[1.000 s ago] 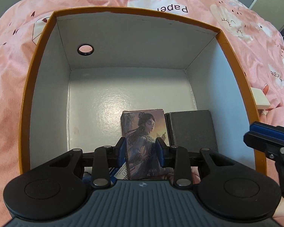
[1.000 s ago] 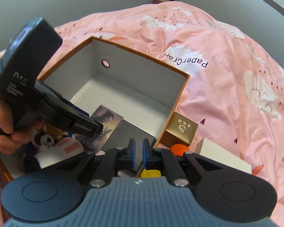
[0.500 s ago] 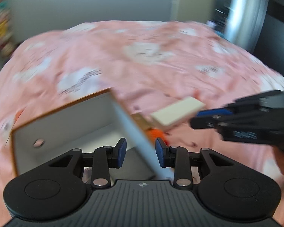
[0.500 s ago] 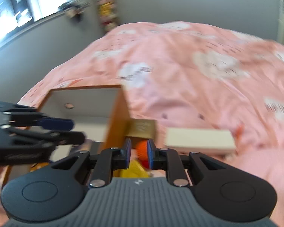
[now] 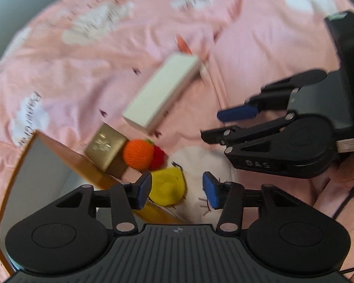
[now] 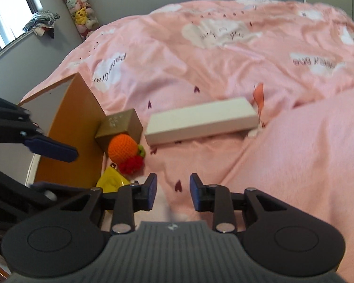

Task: Organize objects
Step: 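Open the left tool and withdraw both tools from the box, then move the left tool to the yellow tape measure and grasp it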

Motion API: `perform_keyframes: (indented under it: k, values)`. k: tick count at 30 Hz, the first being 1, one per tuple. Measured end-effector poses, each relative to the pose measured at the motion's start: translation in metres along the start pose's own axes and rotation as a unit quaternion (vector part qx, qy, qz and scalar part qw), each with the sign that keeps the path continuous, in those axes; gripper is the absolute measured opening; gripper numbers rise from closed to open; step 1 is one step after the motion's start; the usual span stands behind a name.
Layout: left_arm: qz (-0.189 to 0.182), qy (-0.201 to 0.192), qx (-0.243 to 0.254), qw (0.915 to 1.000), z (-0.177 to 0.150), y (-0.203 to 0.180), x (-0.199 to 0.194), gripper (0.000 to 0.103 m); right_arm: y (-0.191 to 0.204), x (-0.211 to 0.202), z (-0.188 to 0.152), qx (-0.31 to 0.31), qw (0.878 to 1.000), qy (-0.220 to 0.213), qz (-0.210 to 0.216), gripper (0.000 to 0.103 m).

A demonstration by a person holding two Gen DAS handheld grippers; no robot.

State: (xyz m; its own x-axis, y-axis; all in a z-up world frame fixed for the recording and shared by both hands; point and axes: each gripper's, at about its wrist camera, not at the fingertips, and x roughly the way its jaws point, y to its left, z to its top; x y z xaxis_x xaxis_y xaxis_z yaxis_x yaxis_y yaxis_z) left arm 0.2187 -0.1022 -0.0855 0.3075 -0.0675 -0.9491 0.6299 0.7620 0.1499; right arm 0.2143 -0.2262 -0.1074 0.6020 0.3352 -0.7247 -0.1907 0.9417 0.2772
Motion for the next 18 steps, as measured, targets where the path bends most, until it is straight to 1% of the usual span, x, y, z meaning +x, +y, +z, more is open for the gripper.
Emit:
perform_keyframes:
  k: [2, 3, 4, 5, 7, 8, 10, 11, 13, 14, 16, 18]
  values:
    - [-0.008, 0.036, -0.003, 0.9993, 0.009, 0.002, 0.015, 0.062, -0.009, 0.000, -0.002, 0.020, 1.000, 0.001, 0.011, 0.041]
    - [-0.011, 0.054, -0.006, 0.9985, 0.013, 0.004, 0.023, 0.064, -0.013, 0.000, -0.003, 0.028, 1.000, 0.000, 0.015, 0.041]
    - [-0.005, 0.068, -0.005, 0.9977, 0.018, 0.004, 0.029, 0.069, -0.017, -0.001, -0.003, 0.033, 0.999, -0.003, 0.017, 0.041]
    - [0.009, 0.077, 0.001, 0.9970, 0.022, 0.003, 0.034, 0.071, -0.020, -0.002, -0.004, 0.038, 0.999, -0.005, 0.019, 0.041]
    - [0.038, 0.101, 0.010, 0.9941, 0.031, 0.001, 0.044, 0.072, -0.025, -0.003, -0.004, 0.042, 0.999, -0.010, 0.022, 0.041]
    - [0.040, 0.114, 0.013, 0.9926, 0.034, 0.001, 0.049, 0.072, -0.027, -0.003, -0.004, 0.043, 0.999, -0.011, 0.024, 0.041]
    - [0.034, 0.145, 0.004, 0.9888, 0.037, 0.002, 0.059, 0.072, -0.029, -0.001, -0.004, 0.044, 0.999, -0.011, 0.030, 0.041]
    - [0.033, 0.154, 0.008, 0.9875, 0.039, 0.001, 0.063, 0.072, -0.030, -0.001, -0.004, 0.045, 0.998, -0.012, 0.031, 0.041]
    - [0.046, 0.173, 0.018, 0.9836, 0.040, -0.002, 0.075, 0.072, -0.032, 0.000, -0.004, 0.045, 0.998, -0.011, 0.033, 0.041]
    - [0.053, 0.186, 0.012, 0.9811, 0.040, -0.001, 0.081, 0.072, -0.032, 0.000, -0.005, 0.045, 0.998, -0.011, 0.033, 0.041]
    - [0.051, 0.203, -0.001, 0.9778, 0.039, 0.003, 0.091, 0.072, -0.034, 0.001, -0.005, 0.044, 0.998, -0.010, 0.034, 0.041]
    - [0.053, 0.211, -0.012, 0.9760, 0.037, 0.007, 0.097, 0.072, -0.034, 0.001, -0.006, 0.043, 0.998, -0.010, 0.036, 0.041]
